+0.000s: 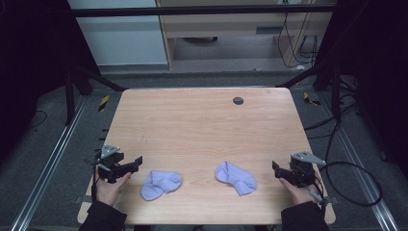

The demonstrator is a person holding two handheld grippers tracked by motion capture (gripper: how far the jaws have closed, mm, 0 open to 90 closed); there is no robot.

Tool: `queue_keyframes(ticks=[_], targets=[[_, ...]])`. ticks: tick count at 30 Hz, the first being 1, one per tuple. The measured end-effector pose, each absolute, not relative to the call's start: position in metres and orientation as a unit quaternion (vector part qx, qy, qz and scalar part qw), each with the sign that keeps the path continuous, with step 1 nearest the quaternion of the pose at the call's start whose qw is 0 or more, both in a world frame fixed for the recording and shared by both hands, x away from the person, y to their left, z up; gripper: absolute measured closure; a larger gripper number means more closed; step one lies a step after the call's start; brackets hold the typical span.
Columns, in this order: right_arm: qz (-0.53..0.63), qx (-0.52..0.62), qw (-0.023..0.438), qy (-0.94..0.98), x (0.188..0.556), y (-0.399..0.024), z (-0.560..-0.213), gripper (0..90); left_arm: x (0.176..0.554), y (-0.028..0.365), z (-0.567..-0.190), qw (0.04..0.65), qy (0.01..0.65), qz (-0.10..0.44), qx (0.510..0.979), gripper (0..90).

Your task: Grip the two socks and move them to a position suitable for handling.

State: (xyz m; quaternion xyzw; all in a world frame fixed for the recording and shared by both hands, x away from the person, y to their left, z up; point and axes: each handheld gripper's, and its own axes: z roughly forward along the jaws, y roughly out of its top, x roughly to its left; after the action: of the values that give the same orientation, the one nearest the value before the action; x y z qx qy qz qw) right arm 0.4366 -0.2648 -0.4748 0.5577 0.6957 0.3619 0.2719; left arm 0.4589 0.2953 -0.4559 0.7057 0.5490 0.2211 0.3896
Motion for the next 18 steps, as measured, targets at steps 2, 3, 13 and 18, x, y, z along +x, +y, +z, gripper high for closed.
queue_keyframes(ticks=[2,3,13,18], targets=[[0.366,0.553,0.271,0.698,0.435,-0.262,-0.473,25.4,0.458,0.292,-0.455,0.393,0.547,0.22,0.706,20.0],[0.368,0.55,0.272,0.699,0.434,-0.26,-0.471,25.5,0.456,0.289,-0.454,0.395,0.543,0.22,0.708,20.0],[0.384,0.518,0.253,0.722,0.427,-0.235,-0.46,34.7,0.446,0.251,-0.451,0.406,0.507,0.199,0.734,21.7],[0.386,0.506,0.246,0.731,0.426,-0.229,-0.457,37.1,0.442,0.235,-0.449,0.41,0.495,0.196,0.74,22.0]])
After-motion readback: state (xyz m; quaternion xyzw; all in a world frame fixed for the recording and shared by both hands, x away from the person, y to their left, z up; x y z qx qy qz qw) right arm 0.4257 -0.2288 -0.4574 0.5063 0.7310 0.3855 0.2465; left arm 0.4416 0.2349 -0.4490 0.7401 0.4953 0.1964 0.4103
